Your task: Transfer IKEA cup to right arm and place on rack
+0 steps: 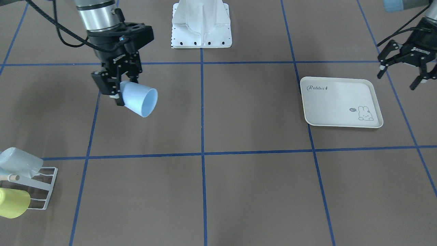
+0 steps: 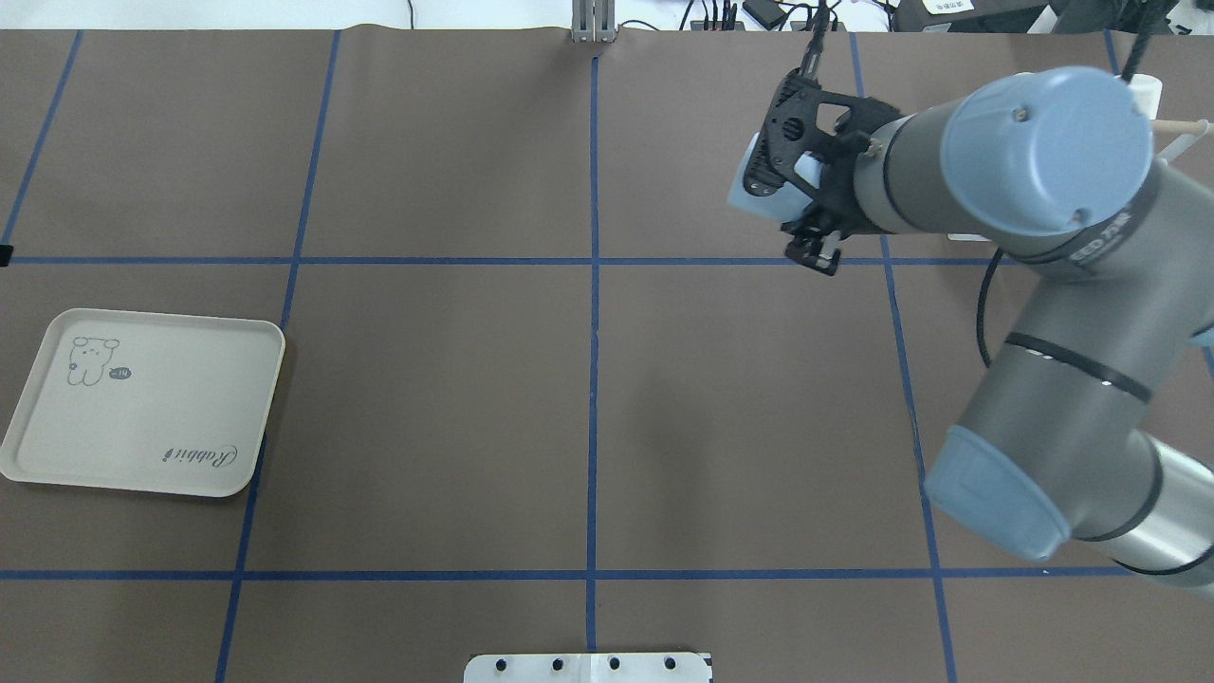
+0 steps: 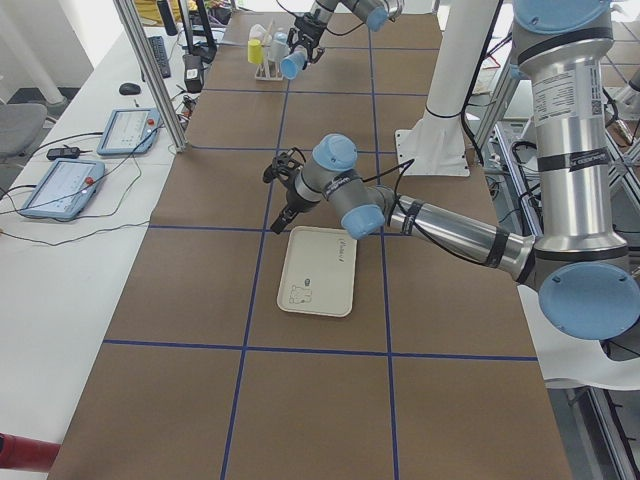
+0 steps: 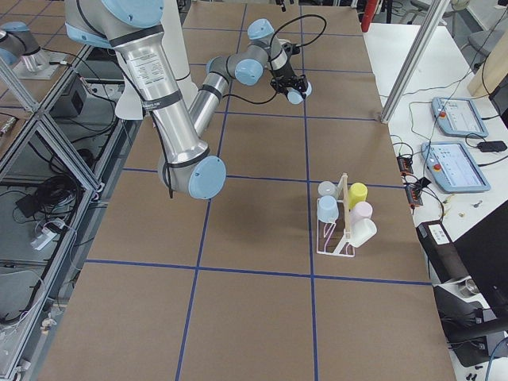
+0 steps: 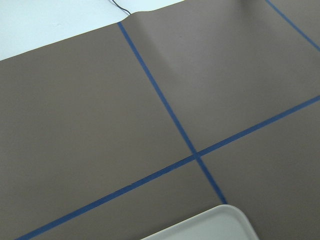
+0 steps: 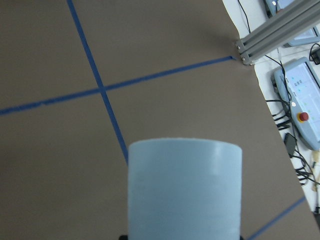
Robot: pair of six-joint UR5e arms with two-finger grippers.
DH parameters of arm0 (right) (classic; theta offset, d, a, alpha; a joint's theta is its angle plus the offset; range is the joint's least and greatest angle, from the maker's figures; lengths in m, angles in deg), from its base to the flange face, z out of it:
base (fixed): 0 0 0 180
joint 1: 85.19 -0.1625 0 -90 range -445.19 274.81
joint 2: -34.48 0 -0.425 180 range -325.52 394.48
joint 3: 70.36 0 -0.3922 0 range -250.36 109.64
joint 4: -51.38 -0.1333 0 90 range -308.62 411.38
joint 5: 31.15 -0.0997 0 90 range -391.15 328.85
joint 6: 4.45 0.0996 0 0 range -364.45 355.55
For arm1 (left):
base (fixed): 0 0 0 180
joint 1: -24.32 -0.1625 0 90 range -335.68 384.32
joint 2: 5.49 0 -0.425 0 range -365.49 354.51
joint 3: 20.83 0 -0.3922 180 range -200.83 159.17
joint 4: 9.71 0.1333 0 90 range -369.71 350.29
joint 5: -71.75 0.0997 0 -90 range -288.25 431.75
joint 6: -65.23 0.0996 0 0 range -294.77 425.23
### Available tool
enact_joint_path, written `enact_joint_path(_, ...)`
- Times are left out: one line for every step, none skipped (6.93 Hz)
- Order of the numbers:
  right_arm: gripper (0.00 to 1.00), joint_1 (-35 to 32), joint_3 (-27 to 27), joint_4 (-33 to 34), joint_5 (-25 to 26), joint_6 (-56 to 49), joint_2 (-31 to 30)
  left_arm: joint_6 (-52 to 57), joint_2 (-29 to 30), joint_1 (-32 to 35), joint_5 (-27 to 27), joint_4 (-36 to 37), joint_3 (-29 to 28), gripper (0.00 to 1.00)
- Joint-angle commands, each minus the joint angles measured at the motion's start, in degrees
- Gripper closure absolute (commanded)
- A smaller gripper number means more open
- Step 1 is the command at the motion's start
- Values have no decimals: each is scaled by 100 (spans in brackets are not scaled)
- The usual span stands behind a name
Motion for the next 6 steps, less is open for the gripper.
enact_joint_path(84, -568, -644, 652, 881, -2379, -1041, 444, -42, 374, -340, -6, -168, 0)
enact_joint_path(87, -718, -682, 652, 1225, -3146, -1527, 409, -51, 374, -348, -6, -151, 0)
enact_joint_path(89, -763, -639, 643, 1707, -3728, -1845, 400, -51, 374, -348, -15, -142, 0)
enact_joint_path(89, -764, -534, 643, 2199, -4082, -2057, 400, -51, 374, -348, -15, -133, 0)
enact_joint_path(89, -764, -228, 591, 2404, -4102, -2233, 383, -51, 374, -357, -15, -116, 0)
enact_joint_path(92, -755, 27, 582, 2511, -4120, -2226, 330, -51, 374, -357, -15, -116, 0)
